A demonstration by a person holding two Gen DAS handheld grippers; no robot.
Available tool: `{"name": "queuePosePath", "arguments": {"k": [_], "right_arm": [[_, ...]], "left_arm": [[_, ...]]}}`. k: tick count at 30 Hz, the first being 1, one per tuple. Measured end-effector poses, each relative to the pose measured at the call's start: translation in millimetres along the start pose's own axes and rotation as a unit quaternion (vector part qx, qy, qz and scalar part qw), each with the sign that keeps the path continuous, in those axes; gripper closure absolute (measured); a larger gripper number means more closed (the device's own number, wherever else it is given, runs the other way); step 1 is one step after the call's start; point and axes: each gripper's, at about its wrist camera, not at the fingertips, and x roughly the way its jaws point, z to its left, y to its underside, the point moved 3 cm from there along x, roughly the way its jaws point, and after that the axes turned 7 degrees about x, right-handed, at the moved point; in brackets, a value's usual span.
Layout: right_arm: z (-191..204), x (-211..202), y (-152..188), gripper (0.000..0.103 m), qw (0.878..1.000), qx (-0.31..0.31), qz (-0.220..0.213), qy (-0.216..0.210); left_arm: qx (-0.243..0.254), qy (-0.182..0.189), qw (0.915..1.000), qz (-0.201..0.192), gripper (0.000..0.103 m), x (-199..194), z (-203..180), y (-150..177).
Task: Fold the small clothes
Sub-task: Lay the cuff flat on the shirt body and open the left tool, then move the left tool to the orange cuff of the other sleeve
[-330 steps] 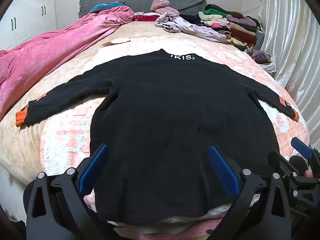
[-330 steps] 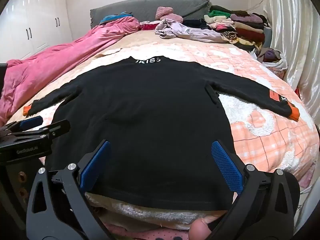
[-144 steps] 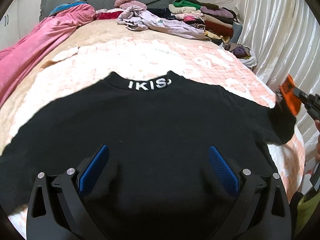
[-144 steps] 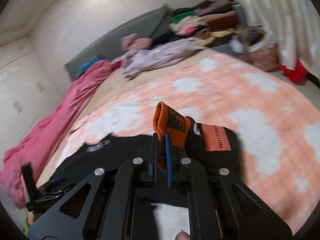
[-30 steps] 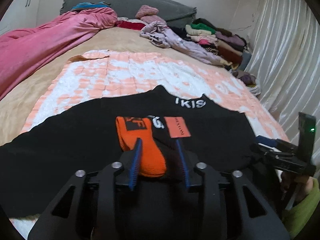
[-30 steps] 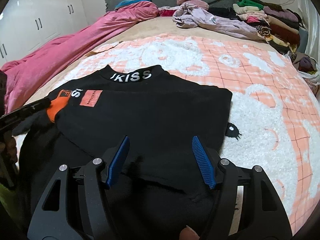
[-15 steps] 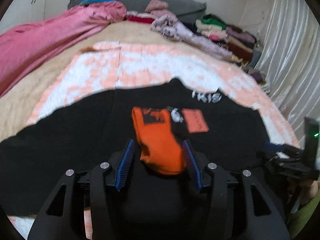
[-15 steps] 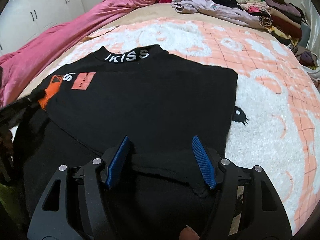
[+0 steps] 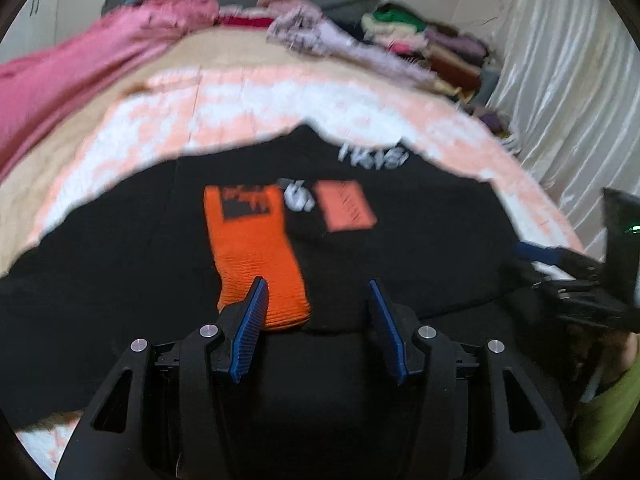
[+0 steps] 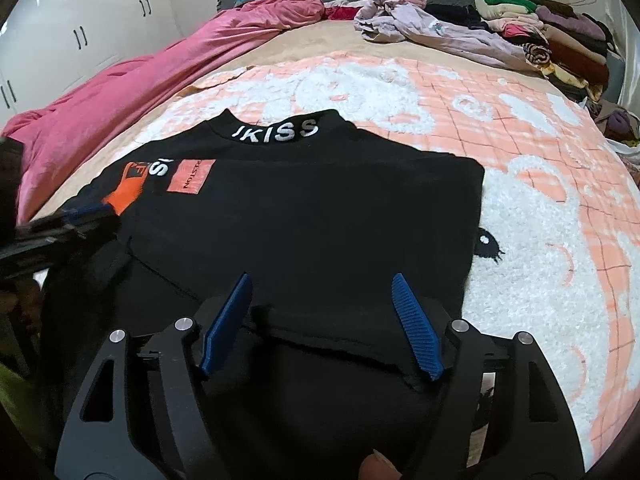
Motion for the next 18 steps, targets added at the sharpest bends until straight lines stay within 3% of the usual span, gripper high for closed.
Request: {"name": "queuePosePath", "arguments": {"k": [7, 11, 18], "right_arm": [[0, -3, 0, 0.037, 1.000, 0.000, -0.004, -0.001], [4, -8, -3, 0.029, 1.000, -0.001, -0.016, -0.006], [15, -14, -3, 0.020, 1.000, -0.013, -0.026, -0.009]], "left_arm": [[-0.012, 0.010, 0.9997, -0.019, 0.046, -13, 4, -2], [-0.005, -0.012, 0.9996, -0.024, 0.044, -20, 2, -5], [-0.004, -0.047, 0.9974, -0.054, 0.015, -45, 6, -14]]}}
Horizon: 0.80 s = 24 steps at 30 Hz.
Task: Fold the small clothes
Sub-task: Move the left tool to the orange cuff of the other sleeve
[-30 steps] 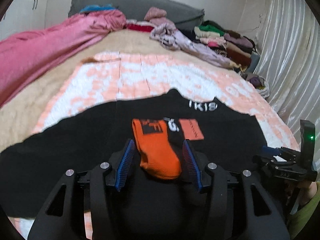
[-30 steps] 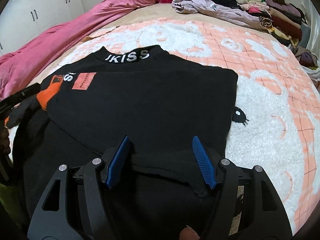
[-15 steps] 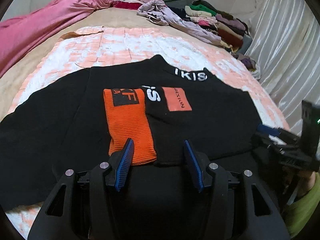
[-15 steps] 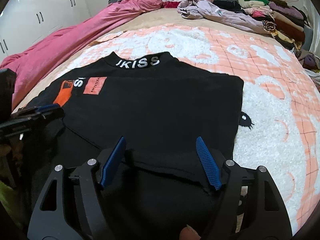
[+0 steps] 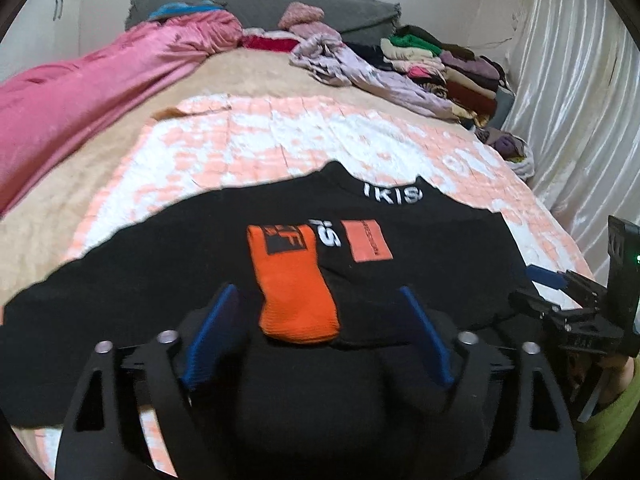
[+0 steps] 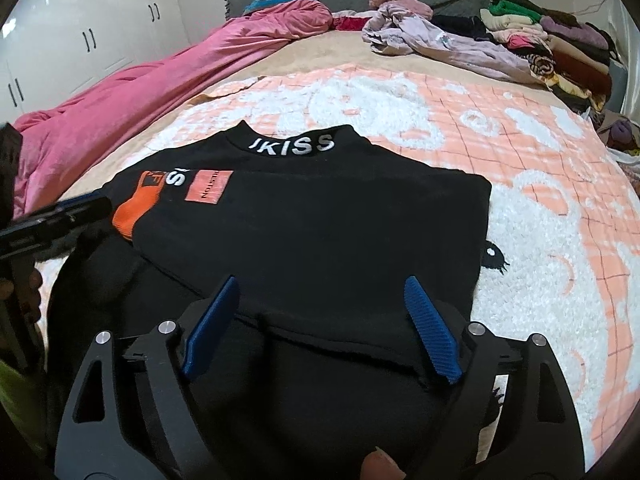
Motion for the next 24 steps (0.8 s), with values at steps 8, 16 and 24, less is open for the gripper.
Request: {"name": "queuePosePath", "arguments": {"k": [8, 16, 24], "right_arm": [[22, -12, 1, 0.012, 1.000, -0.015, -0.020, 0.003], [50, -20, 1, 0.010, 0.999, -0.035, -0.036, 0.003], [84, -27, 3, 0.009, 0.998, -0.035, -0.040, -0.021]], "left_arm": [[-0.014, -0.022, 0.9997, -0.006, 0.004, -18, 6, 0], [-0.034, -0.055, 0.9978, -0.010, 0.004, -37, 24, 17], [-0.065, -0.075, 0.9945, -0.035, 0.004, -70, 48, 26]]}}
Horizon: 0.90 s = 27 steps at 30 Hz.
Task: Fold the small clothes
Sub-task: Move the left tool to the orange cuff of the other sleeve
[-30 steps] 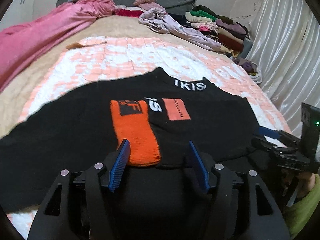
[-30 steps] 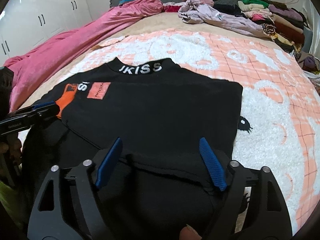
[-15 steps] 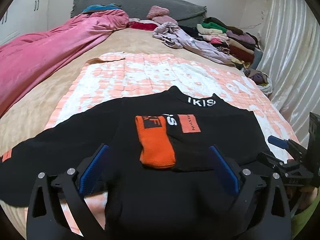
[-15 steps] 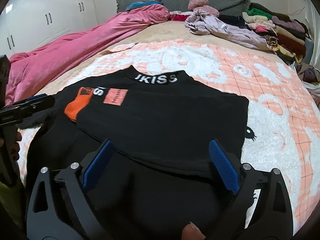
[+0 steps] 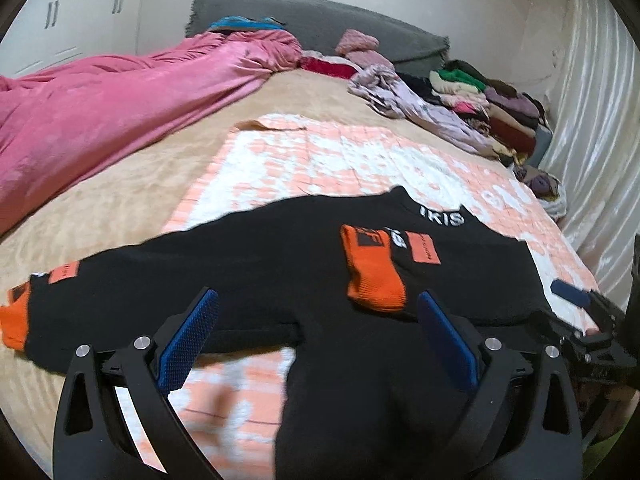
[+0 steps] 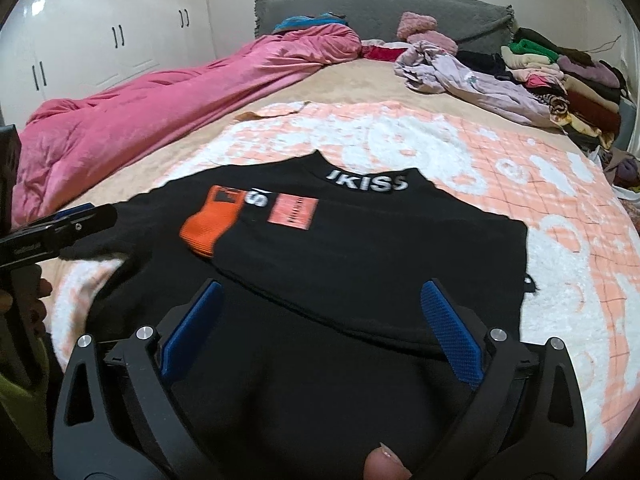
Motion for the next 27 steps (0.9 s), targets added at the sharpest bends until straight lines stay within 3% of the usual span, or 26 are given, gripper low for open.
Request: {"name": "queuePosePath", "arguments": {"k": [7, 27], "right_arm": [[37, 0, -3, 0.009, 1.000, -0.013, 0.003, -0.014], [131, 18, -12, 0.009, 0.996, -0.066, 0.019, -0.051]], "left_arm": [[-0.027, -0.006, 0.9996, -0.007, 0.004, -14, 26, 6], [-0.099, -0.073, 0.9918, -0.033, 0.004, -62, 119, 28]]}}
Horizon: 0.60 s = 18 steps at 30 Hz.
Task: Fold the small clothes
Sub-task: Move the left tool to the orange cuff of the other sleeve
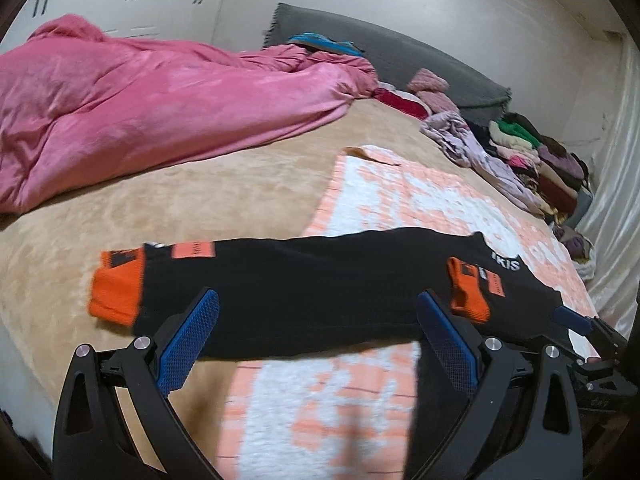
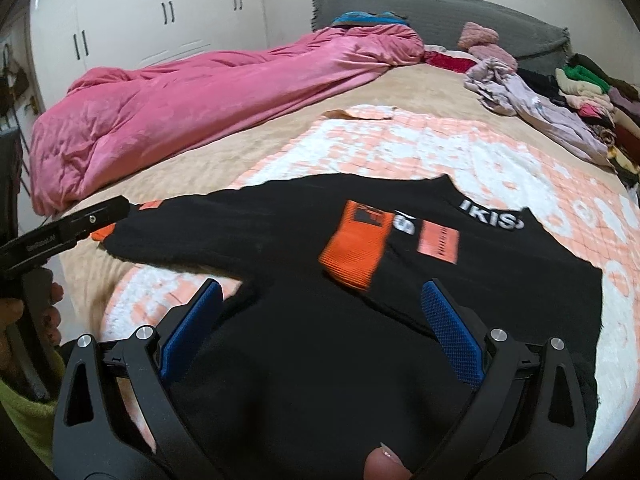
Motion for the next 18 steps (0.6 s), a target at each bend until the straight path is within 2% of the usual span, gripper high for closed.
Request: {"name": "queuePosePath", "arguments": {"k": [7, 18], "right_arm": [[38, 14, -13, 0.009, 0.999, -0.026, 0.006, -0.019], [97, 47, -19, 0.009, 0.996, -0.074, 0.028, -0.046]], "left_arm": [[-0.052, -0.033, 0.9981, 0.002, 0.004, -1, 54, 7], [-0.143, -0.063, 0.9877, -0.001, 0.004, -6, 136, 18]]}}
